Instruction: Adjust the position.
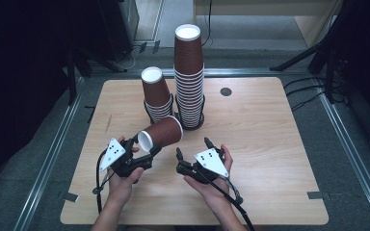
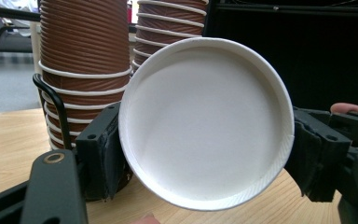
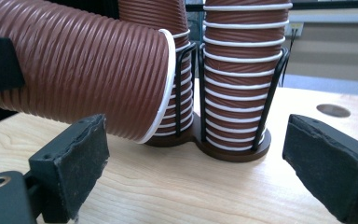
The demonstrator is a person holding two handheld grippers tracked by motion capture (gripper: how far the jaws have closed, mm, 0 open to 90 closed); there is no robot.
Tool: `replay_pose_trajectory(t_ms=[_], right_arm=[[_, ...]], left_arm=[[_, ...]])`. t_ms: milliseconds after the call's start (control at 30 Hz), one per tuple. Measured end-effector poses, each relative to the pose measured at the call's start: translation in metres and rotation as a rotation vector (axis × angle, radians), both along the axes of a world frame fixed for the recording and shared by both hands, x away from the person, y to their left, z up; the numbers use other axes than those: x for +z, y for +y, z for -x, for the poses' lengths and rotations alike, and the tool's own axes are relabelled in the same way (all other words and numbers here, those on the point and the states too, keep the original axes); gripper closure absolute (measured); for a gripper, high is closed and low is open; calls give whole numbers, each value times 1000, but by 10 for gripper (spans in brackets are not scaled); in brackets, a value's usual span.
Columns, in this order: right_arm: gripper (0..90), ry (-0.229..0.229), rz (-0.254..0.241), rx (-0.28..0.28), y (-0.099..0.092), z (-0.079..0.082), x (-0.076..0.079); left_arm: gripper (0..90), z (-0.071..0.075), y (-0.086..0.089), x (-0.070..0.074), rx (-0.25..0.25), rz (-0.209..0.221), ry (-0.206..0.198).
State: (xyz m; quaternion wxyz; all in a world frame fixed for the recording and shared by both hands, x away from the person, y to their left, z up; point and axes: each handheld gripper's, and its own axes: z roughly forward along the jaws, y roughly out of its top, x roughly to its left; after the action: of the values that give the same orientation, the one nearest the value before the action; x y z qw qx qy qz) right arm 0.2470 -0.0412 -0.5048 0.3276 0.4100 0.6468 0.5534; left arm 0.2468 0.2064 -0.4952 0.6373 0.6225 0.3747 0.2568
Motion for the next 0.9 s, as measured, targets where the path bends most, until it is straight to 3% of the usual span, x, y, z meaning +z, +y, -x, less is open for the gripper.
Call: replay_pose_trajectory(t_ms=[67, 133, 300, 467, 900], right_arm=[[77, 14, -14, 15, -1, 0, 1], [95, 53, -68, 33, -2, 0, 1], [120, 166, -263, 46, -5, -2, 0], [119, 232, -393, 73, -2, -1, 3], [7, 490, -848, 124, 6, -10, 9]], left_arm=[[233, 0, 0, 0, 2, 0, -1], [233, 0, 0, 0, 6, 0, -4], [232, 2, -1, 0, 9, -3, -16], [232, 2, -2, -1, 12, -3, -27], [232, 3, -5, -3, 13, -2, -37]])
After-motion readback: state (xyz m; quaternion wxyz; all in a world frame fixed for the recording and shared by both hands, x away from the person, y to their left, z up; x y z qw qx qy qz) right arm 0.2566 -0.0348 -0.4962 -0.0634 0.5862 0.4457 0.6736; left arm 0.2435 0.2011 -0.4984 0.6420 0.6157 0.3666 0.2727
